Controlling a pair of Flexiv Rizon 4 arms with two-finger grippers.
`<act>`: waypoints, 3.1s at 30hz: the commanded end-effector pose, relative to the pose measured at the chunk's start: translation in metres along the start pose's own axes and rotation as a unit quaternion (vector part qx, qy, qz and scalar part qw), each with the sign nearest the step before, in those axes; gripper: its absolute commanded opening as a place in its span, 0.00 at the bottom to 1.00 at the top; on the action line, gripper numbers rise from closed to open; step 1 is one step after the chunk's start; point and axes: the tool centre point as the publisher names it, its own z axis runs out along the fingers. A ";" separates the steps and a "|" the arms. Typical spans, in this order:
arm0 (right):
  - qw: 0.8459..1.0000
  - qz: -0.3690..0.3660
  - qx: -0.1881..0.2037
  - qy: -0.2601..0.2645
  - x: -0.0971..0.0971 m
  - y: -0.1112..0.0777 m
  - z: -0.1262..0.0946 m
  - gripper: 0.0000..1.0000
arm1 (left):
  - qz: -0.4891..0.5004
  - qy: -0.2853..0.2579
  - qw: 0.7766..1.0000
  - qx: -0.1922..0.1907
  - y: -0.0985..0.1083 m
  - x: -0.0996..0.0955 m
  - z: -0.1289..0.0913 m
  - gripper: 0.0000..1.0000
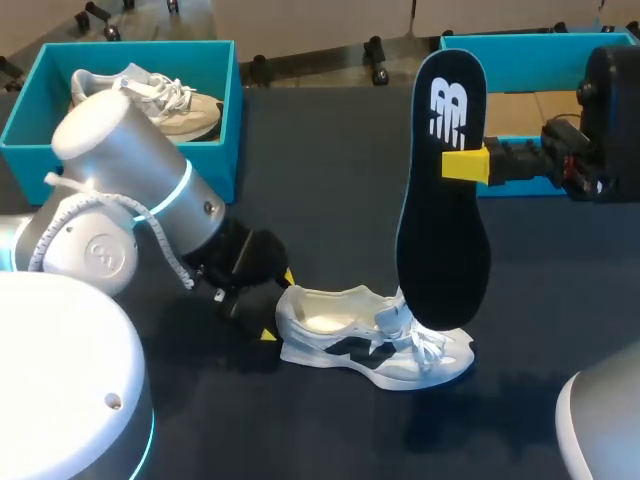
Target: Take the shoe out of the shoebox, open the shoe tongue, remove and reinsert the insole, then place the shoe into the shoebox
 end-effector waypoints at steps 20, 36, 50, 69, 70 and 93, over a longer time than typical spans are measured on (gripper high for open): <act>1.000 0.001 0.000 -0.004 0.003 0.002 0.005 0.00 | 0.005 0.012 0.991 -0.136 -0.012 -0.007 -0.001 1.00; 1.000 0.001 0.000 -0.004 0.003 0.002 0.005 0.00 | 0.009 0.006 0.991 -0.136 -0.027 0.002 -0.010 1.00; 1.000 0.001 0.000 -0.004 0.003 0.002 0.005 0.00 | 0.018 0.013 0.991 -0.129 -0.071 -0.015 -0.018 1.00; 1.000 0.001 0.000 -0.004 0.003 0.002 0.005 0.00 | 0.005 0.002 0.990 -0.142 -0.094 -0.035 0.031 1.00; 1.000 0.001 0.000 -0.004 0.003 0.002 0.005 0.00 | 0.005 0.002 0.990 -0.142 -0.094 -0.035 0.033 1.00; 1.000 0.001 0.000 -0.004 0.003 0.002 0.005 0.00 | -0.029 -0.002 0.988 -0.154 -0.082 -0.059 0.058 0.41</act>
